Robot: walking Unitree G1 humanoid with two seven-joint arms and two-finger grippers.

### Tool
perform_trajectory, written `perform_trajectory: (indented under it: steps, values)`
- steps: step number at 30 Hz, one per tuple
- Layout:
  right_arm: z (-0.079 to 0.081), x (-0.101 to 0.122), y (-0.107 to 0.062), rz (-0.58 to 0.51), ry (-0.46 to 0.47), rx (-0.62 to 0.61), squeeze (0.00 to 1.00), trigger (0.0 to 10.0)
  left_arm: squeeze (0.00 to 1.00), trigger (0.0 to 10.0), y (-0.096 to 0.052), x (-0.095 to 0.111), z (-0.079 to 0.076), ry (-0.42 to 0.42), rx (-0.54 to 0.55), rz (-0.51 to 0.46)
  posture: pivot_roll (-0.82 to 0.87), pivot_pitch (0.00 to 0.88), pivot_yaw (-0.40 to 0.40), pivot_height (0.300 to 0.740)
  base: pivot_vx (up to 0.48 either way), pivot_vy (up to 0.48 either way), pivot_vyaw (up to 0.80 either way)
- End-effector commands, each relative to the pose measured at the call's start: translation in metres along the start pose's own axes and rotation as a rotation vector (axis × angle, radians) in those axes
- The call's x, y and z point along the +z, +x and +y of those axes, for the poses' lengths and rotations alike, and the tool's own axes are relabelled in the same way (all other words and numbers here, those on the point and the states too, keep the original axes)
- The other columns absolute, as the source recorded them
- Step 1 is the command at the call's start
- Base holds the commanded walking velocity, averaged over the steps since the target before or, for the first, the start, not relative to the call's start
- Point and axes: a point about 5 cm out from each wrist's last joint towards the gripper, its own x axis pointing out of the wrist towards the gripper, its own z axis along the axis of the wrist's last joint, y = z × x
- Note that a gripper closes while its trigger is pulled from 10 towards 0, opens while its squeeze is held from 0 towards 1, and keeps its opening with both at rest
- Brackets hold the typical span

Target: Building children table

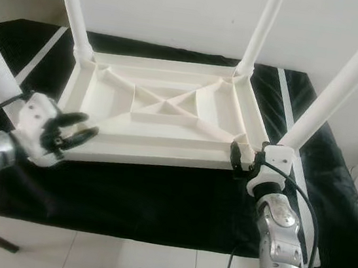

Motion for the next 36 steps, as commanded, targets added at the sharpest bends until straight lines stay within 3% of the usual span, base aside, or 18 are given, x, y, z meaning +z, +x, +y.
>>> perform_trajectory:
  steps: [1,2,3,4,5,7,8,9,11,19,20,21,24,27,30,36]
  values:
    - [-0.013,-0.002,-0.002,0.009,-0.006,-0.054,0.0,10.0,0.0,10.0,-0.018,0.001,0.005,-0.028,0.013,0.029,-0.07,0.176,0.012,0.74,0.0,0.0,0.0]
    - [-0.013,-0.002,-0.002,0.009,-0.006,-0.054,0.0,10.0,0.0,10.0,-0.018,0.001,0.005,-0.028,0.013,0.029,-0.07,0.176,0.012,0.74,0.0,0.0,0.0]
    - [-0.012,-0.002,-0.001,0.007,-0.005,-0.052,0.0,10.0,0.0,10.0,-0.033,0.001,0.005,-0.048,0.001,0.058,-0.07,0.178,0.012,0.74,0.0,0.0,0.0]
    - [-0.012,-0.002,-0.001,0.007,-0.005,-0.052,0.0,10.0,0.0,10.0,-0.033,0.001,0.005,-0.048,0.001,0.058,-0.07,0.178,0.012,0.74,0.0,0.0,0.0]
    - [-0.011,-0.003,0.0,0.006,-0.002,-0.05,0.0,10.0,0.0,10.0,-0.049,-0.001,0.005,-0.067,-0.022,0.097,-0.06,0.18,0.011,0.74,0.0,0.0,0.0]
    - [-0.011,-0.003,0.0,0.006,-0.002,-0.05,0.0,10.0,0.0,10.0,-0.049,-0.001,0.005,-0.067,-0.022,0.097,-0.06,0.18,0.011,0.74,0.0,0.0,0.0]
    - [-0.009,-0.003,0.001,0.006,0.0,-0.045,0.0,10.0,0.0,10.0,-0.066,-0.001,0.004,-0.081,-0.029,0.131,-0.06,0.183,0.011,0.74,0.0,0.0,0.0]
    - [-0.009,-0.003,0.001,0.006,0.0,-0.045,0.0,10.0,0.0,10.0,-0.066,-0.001,0.004,-0.081,-0.029,0.131,-0.06,0.183,0.011,0.74,0.0,0.0,0.0]
    - [-0.006,-0.005,0.002,0.008,0.004,-0.031,0.0,10.0,0.0,10.0,-0.094,0.001,0.01,-0.122,0.004,0.156,-0.05,0.187,0.008,0.74,0.0,0.0,0.0]
    - [-0.006,-0.005,0.006,0.008,0.001,-0.016,0.0,10.0,0.0,10.0,-0.129,0.009,0.026,-0.127,0.114,0.182,-0.04,0.187,0.005,0.74,0.0,0.0,0.0]
    - [-0.005,-0.005,0.007,0.008,-0.001,-0.003,0.0,10.0,0.0,10.0,-0.142,0.01,0.034,-0.126,0.163,0.212,-0.04,0.184,0.004,0.74,0.0,0.0,0.0]
    - [-0.002,-0.006,0.007,0.01,0.002,0.009,0.0,10.0,0.0,10.0,-0.145,0.008,0.04,-0.134,0.195,0.209,-0.03,0.181,0.003,0.74,0.0,0.0,0.0]
    - [0.008,-0.007,0.009,0.015,0.013,0.051,0.0,10.0,0.0,10.0,-0.142,-0.001,0.064,-0.119,0.371,0.205,-0.03,0.178,0.002,0.74,0.0,0.0,0.0]
    - [0.016,-0.008,0.008,0.016,0.022,0.082,0.0,10.0,0.0,10.0,-0.138,-0.002,0.075,-0.083,0.449,0.173,-0.03,0.174,0.003,0.74,0.0,0.0,0.0]
    - [0.022,-0.008,0.007,0.015,0.028,0.097,0.0,10.0,0.0,10.0,-0.133,-0.003,0.079,-0.092,0.478,0.148,-0.04,0.17,0.001,0.74,0.0,0.0,0.0]
    - [0.043,-0.004,-0.003,0.035,0.048,0.103,0.0,10.0,0.0,10.0,-0.109,-0.003,0.097,-0.051,0.557,0.085,-0.06,0.17,0.004,0.74,0.0,0.0,0.0]
